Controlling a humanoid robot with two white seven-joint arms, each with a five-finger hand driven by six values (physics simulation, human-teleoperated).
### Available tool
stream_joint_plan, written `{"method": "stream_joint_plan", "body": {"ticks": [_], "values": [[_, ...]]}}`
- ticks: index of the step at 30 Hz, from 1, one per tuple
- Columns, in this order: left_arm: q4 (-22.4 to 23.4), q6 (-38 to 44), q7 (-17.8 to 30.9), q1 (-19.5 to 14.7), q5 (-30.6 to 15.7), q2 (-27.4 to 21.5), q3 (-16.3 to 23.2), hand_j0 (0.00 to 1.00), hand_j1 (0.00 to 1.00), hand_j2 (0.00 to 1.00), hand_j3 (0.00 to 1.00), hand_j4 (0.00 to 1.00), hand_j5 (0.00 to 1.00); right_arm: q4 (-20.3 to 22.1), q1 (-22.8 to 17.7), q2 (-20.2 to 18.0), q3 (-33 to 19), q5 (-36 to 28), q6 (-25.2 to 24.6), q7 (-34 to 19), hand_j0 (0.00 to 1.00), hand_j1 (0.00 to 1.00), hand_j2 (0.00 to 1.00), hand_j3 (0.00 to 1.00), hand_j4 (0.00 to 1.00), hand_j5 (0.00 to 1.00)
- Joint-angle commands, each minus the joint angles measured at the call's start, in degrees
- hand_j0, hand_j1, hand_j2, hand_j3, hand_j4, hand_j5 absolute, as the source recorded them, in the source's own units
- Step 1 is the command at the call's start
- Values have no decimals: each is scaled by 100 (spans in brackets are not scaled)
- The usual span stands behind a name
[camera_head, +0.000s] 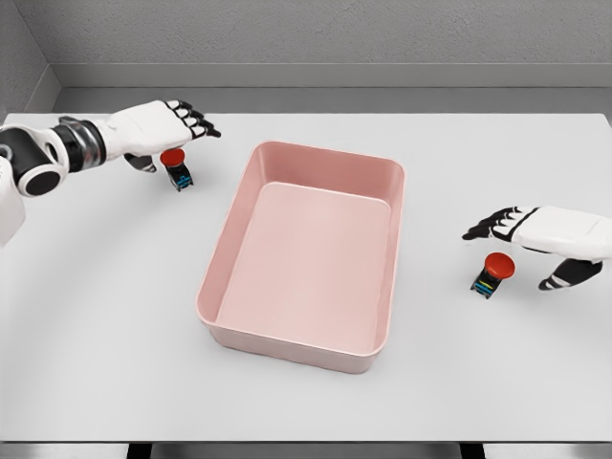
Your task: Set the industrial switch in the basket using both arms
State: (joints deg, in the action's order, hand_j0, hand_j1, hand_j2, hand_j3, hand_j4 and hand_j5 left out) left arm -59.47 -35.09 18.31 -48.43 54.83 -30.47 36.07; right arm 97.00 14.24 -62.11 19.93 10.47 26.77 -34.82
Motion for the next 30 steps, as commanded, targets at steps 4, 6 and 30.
{"method": "stream_joint_plan", "body": {"ticks": [4, 6, 30], "values": [[6, 9, 15, 26, 115, 6, 75, 100, 100, 100, 100, 100, 100, 21, 0, 41, 160, -28, -128, -18, 100, 100, 100, 100, 100, 100], [6, 9, 15, 35, 142, 24, 84, 100, 100, 100, 100, 100, 100, 21, 0, 32, 274, -28, -128, -18, 100, 100, 100, 100, 100, 100], [261, 9, 94, -18, 203, 50, 321, 40, 40, 40, 40, 40, 40, -85, 9, 32, 468, -28, -128, -18, 52, 52, 52, 52, 52, 52]]}}
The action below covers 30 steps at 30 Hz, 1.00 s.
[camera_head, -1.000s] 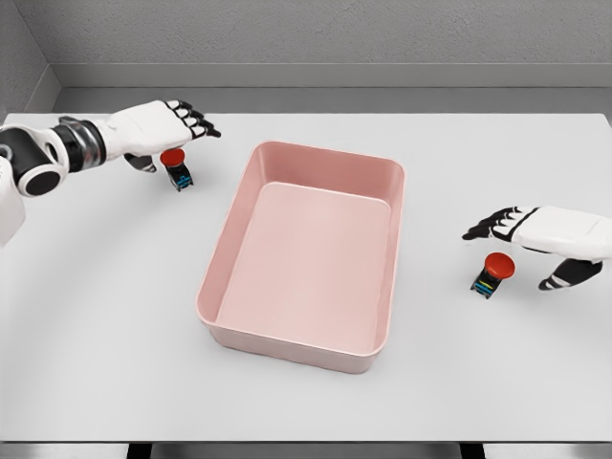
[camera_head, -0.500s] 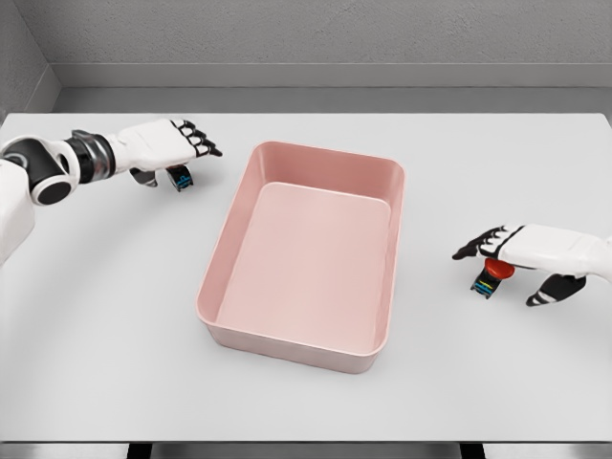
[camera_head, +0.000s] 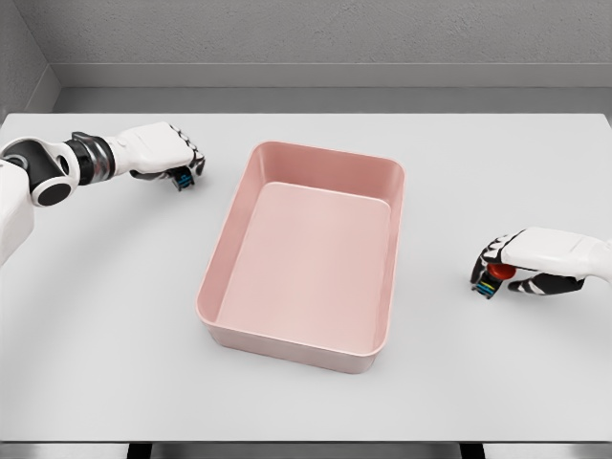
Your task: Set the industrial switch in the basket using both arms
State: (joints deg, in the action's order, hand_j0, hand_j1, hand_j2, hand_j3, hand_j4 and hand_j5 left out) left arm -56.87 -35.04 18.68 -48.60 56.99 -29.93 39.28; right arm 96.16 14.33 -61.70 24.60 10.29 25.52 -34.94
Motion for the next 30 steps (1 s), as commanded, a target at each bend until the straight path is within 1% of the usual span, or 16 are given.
{"method": "stream_joint_plan", "body": {"ticks": [1, 4, 11, 13, 15, 16, 20, 21, 24, 26, 28, 30], "values": [[0, 4, 74, 0, -12, 5, 1, 39, 39, 39, 39, 39, 39, -1, 0, -8, 1, -10, -3, -6, 49, 49, 49, 49, 49, 49], [-8, 4, 83, 0, -12, 5, 1, 36, 36, 36, 36, 36, 36, 17, 0, -8, 1, -10, -3, -6, 45, 45, 45, 45, 45, 45], [-131, 4, 74, 0, -56, 5, -69, 36, 36, 36, 36, 36, 36, 43, 44, -8, -7, -10, -3, -6, 45, 45, 45, 45, 45, 45], [-430, 4, 65, 18, -82, -4, -87, 36, 36, 36, 36, 36, 36, 52, 70, -17, -7, -10, -3, -6, 45, 45, 45, 45, 45, 45], [-465, 4, 65, 26, -109, -4, -236, 36, 36, 36, 36, 36, 36, 69, 79, -26, -16, -19, -3, -6, 45, 45, 45, 45, 45, 45], [-509, 4, 65, 35, -197, -4, -315, 36, 36, 36, 36, 36, 36, 69, 79, -26, -34, -19, -3, -6, 45, 45, 45, 45, 45, 45], [-905, 4, 65, 62, -293, -74, -720, 36, 36, 36, 36, 36, 36, 131, 211, -52, -69, -63, 5, -6, 45, 45, 45, 45, 45, 45], [-1054, 4, 65, 79, -390, -100, -764, 36, 36, 36, 36, 36, 36, 131, 290, -70, -78, -71, 5, -6, 45, 45, 45, 45, 45, 45], [-1292, 4, 65, 88, -689, -180, -772, 36, 36, 36, 36, 36, 36, 131, 492, -87, -78, -89, -3, -6, 44, 44, 44, 44, 44, 44], [-1581, 4, 65, 114, -864, -337, -896, 36, 36, 36, 36, 36, 36, 131, 598, -79, -78, -89, -3, -6, 44, 44, 44, 44, 44, 44], [-1915, 4, 65, 281, -979, -417, -1054, 36, 36, 36, 36, 36, 36, 245, 659, -70, -78, -89, -3, -6, 44, 44, 44, 44, 44, 44], [-2153, 4, 65, 404, -1119, -470, -1168, 36, 36, 36, 36, 36, 36, 263, 721, -61, -78, -89, -3, -6, 44, 44, 44, 44, 44, 44]]}}
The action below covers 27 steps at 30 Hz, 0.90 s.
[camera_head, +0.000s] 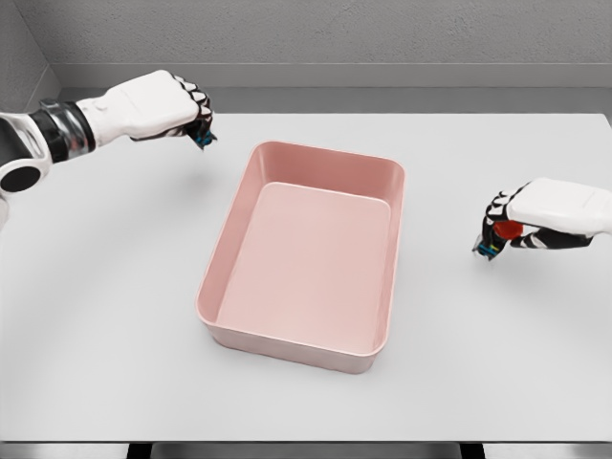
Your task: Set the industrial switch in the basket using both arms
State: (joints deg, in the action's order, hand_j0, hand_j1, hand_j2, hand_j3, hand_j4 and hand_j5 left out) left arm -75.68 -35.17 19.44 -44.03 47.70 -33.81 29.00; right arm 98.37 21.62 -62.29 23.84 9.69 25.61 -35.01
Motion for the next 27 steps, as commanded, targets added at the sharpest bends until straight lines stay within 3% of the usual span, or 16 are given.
{"method": "stream_joint_plan", "body": {"ticks": [1, 6, 15, 25, 27], "values": [[-429, 17, -10, 18, -261, -91, -193, 36, 36, 36, 36, 36, 36, 50, 26, 6, -2, -28, -12, 1, 44, 44, 44, 44, 44, 44], [-931, 17, -10, 149, -499, -143, -158, 36, 36, 36, 36, 36, 36, 68, 255, 33, -2, -28, -12, 1, 45, 45, 45, 45, 45, 45], [-1810, 17, 7, 571, -455, 41, -79, 36, 36, 36, 36, 36, 36, 209, 562, 50, -2, -28, -126, 1, 44, 44, 44, 44, 44, 44], [-1854, 17, 7, 571, -332, 366, 536, 38, 38, 38, 38, 38, 38, 209, 1011, 314, 86, -37, -126, 1, 45, 45, 45, 45, 45, 45], [-1854, 17, 7, 554, -253, 410, 607, 46, 46, 46, 46, 46, 46, 209, 1028, 332, 95, -37, -126, 1, 45, 45, 45, 45, 45, 45]]}}
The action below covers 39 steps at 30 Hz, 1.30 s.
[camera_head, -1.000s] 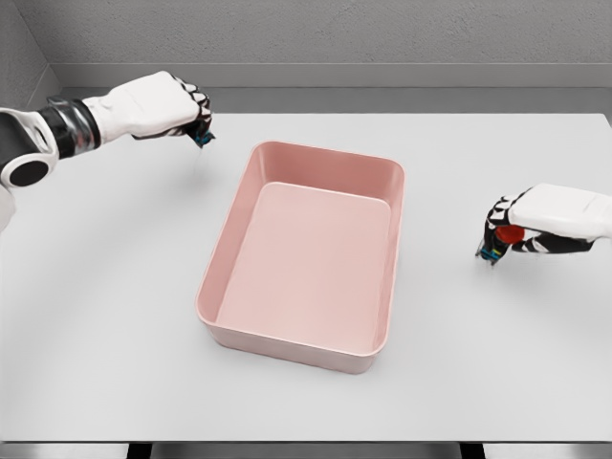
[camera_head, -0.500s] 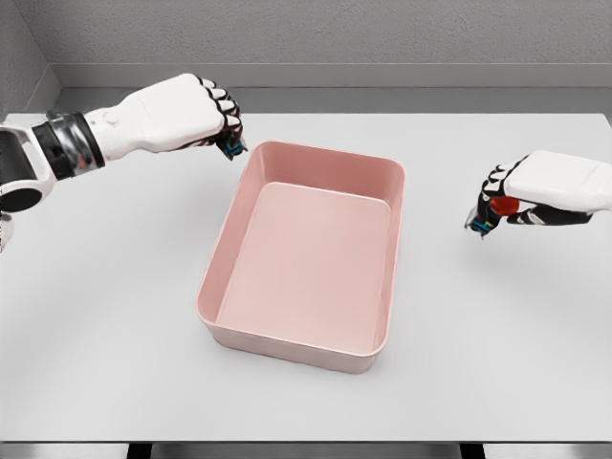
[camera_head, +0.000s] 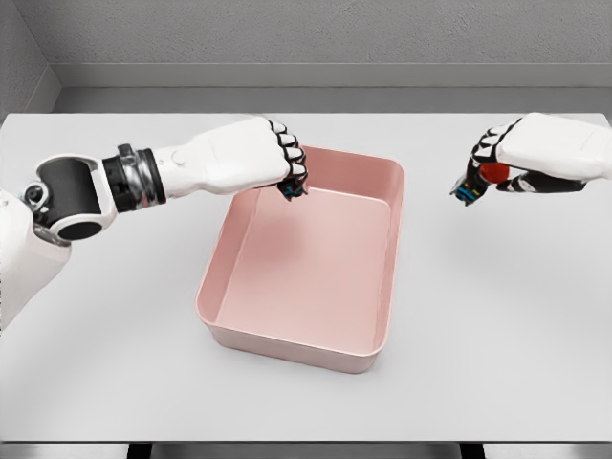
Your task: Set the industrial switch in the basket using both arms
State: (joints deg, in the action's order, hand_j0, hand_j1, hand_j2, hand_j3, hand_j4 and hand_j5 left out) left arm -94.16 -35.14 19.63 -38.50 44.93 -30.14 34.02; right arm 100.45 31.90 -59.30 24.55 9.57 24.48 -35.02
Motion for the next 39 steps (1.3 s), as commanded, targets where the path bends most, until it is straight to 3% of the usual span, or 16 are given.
{"method": "stream_joint_plan", "body": {"ticks": [1, 2, 3, 4, 12, 19, 21, 28, 29, 30, 31, 39], "values": [[-5, 14, -12, 0, 33, 35, 113, 58, 58, 58, 58, 58, 58, 1, 0, 51, 24, -25, -13, 2, 45, 45, 45, 45, 45, 45], [3, 14, -12, 0, 85, 43, 113, 71, 71, 71, 71, 71, 71, 1, 0, 94, 24, -25, -13, 2, 44, 44, 44, 44, 44, 44], [3, 14, -12, 9, 112, 43, 122, 97, 97, 97, 97, 97, 97, 1, 35, 138, 33, -25, -13, 2, 44, 44, 44, 44, 44, 44], [3, 14, -12, 18, 121, 52, 131, 100, 100, 100, 100, 100, 100, 1, 70, 156, 76, -25, -13, 2, 44, 44, 44, 44, 44, 44], [30, 14, -47, -18, 42, -18, 105, 100, 100, 100, 100, 100, 100, 1, 360, 499, 331, -25, -136, 2, 45, 45, 45, 45, 45, 45], [118, 14, -56, 26, -1004, -1257, -370, 100, 100, 100, 100, 100, 100, 1, 879, 903, 973, -25, -339, 2, 44, 44, 44, 44, 44, 44], [109, 14, -56, 325, -1241, -1600, -783, 100, 100, 100, 100, 100, 100, -8, 1098, 1052, 1298, -34, -409, 2, 44, 44, 44, 44, 44, 44], [223, 14, -56, 791, -1452, -2321, -1143, 100, 100, 100, 100, 100, 100, 1, 1626, 1597, 2221, -25, -646, 2, 45, 45, 45, 45, 45, 45], [267, 14, -56, 896, -1461, -2409, -1249, 100, 100, 100, 100, 100, 100, 1, 1644, 1606, 2239, -25, -637, 2, 48, 48, 48, 48, 48, 48], [276, 14, -56, 923, -1461, -2409, -1258, 100, 100, 100, 100, 100, 100, 1, 1644, 1615, 2239, -25, -664, 2, 83, 83, 83, 83, 83, 83], [276, 14, -56, 940, -1461, -2409, -1266, 100, 100, 100, 100, 100, 100, 1, 1661, 1632, 2239, -25, -804, 2, 100, 100, 100, 100, 100, 100], [276, 14, -47, 940, -1452, -2365, -1266, 100, 100, 100, 100, 100, 100, 1, 1740, 1545, 2028, -16, -752, 2, 100, 100, 100, 100, 100, 100]]}}
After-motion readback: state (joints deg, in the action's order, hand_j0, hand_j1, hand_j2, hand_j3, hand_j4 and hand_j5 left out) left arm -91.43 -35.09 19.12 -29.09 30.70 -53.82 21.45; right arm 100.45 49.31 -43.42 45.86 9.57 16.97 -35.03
